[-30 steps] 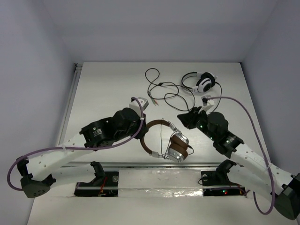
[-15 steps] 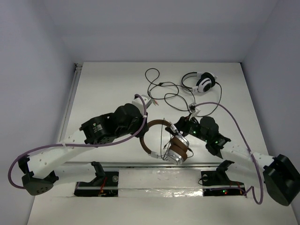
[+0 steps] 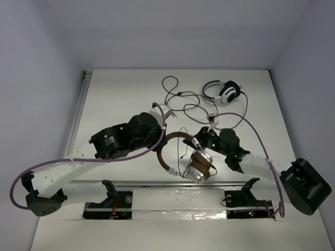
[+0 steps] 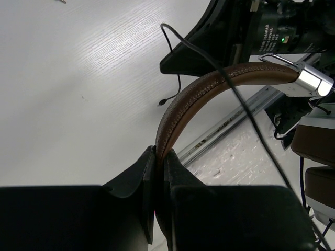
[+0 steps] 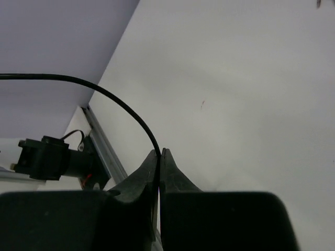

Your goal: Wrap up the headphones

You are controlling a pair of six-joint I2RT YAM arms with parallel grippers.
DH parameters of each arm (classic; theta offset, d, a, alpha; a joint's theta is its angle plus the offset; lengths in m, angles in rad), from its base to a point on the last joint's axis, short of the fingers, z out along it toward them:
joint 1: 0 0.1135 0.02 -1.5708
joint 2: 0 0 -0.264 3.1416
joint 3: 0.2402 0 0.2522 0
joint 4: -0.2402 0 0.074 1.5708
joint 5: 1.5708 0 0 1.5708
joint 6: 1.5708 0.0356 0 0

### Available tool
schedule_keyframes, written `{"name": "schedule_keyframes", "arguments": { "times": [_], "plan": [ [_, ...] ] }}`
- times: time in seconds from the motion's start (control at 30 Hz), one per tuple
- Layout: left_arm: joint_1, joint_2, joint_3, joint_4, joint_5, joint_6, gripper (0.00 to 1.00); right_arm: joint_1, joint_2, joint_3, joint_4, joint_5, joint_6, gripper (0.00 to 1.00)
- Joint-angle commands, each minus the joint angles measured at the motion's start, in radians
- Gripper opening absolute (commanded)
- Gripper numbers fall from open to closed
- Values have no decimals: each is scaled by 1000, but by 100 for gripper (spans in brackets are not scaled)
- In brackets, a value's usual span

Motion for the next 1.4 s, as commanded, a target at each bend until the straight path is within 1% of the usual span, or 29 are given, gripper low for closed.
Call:
{"name": "schedule_keyframes", "arguments": {
  "times": [0.0, 0.03, 0.1, 0.13, 0.17, 0.2, 0.23, 0.27, 0.33, 0.43, 0.53, 0.6, 0.63, 0.67, 0.73, 0.77, 0.83, 0.9, 0.93, 0.97, 1.03, 1.1, 1.13, 1.17, 1.2, 1.23, 1.27, 1.37],
  "plan": [
    [12, -10, 49, 42, 26, -4, 0, -1, -61, 43, 95, 80, 37, 0],
    [12, -11, 49, 40, 27, -2, 0, -1, -89, 43, 72, 165, 40, 0],
    [21, -18, 47, 39, 31, -2, 0, -1, -191, 39, -21, 264, 46, 0],
    [21, -19, 46, 37, 31, 4, 0, -1, -230, 39, -65, 369, 46, 0],
    [31, -19, 44, 37, 26, 10, 0, -1, -300, 40, -160, 428, 42, 0],
    [47, -24, 35, 39, 21, 13, 0, -1, -334, 49, -205, 469, 35, 0],
    [58, -22, 30, 43, 26, 24, 0, -1, -365, 56, -256, 555, 34, 0],
    [81, -25, 26, 54, 53, 28, 0, -1, -395, 63, -359, 601, 41, 0],
    [90, -21, 16, 63, 76, 41, 0, -1, -486, 68, -431, 701, 54, 0],
    [123, -13, 19, 70, 93, 58, 0, -1, -561, 68, -501, 740, 61, 0],
    [178, -25, 38, 86, 138, 74, 0, -1, -566, 69, -552, 712, 61, 0],
    [199, -28, 44, 93, 155, 88, 0, -1, -574, 44, -545, 668, 63, 0],
    [225, -28, 44, 94, 153, 94, 0, -1, -595, 22, -523, 599, 63, 0],
    [238, -25, 42, 108, 172, 97, 0, -1, -606, -19, -494, 573, 77, 0],
    [261, -18, 29, 138, 230, 105, 0, -1, -603, -44, -480, 502, 80, 0],
    [261, -12, 27, 163, 269, 104, 0, -1, -566, -47, -483, 484, 75, 0],
    [270, 5, 29, 186, 285, 97, 0, -1, -523, -46, -468, 418, 66, 0],
    [279, 19, 30, 227, 325, 87, 0, -1, -464, -43, -419, 366, 60, 0],
    [279, 25, 29, 244, 340, 81, 0, -1, -443, -38, -402, 299, 57, 0],
    [279, 30, 29, 273, 357, 65, 0, -1, -424, -35, -365, 271, 57, 0],
    [279, 36, 17, 306, 333, 44, 0, 9, -382, -29, -338, 224, 57, 0],
    [302, 24, -8, 379, 290, -23, 0, 18, -371, -32, -305, 200, 74, 0],
    [302, 19, -55, 417, 269, -54, 0, 30, -373, -45, -290, 172, 83, 0],
    [302, 15, -83, 497, 241, -82, 0, 30, -373, -55, -249, 161, 113, 0],
    [311, 10, -109, 534, 215, -135, 0, 57, -376, -67, -227, 154, 130, 0],
    [311, 10, -163, 571, 178, -159, 0, 70, -380, -78, -209, 148, 146, 0],
    [311, 9, -189, 637, 106, -178, 0, 84, -382, -98, -180, 144, 172, 0],
    [311, 24, -246, 718, -12, -238, 0, 127, -406, -130, -143, 129, 228, 0]
  ]
}}
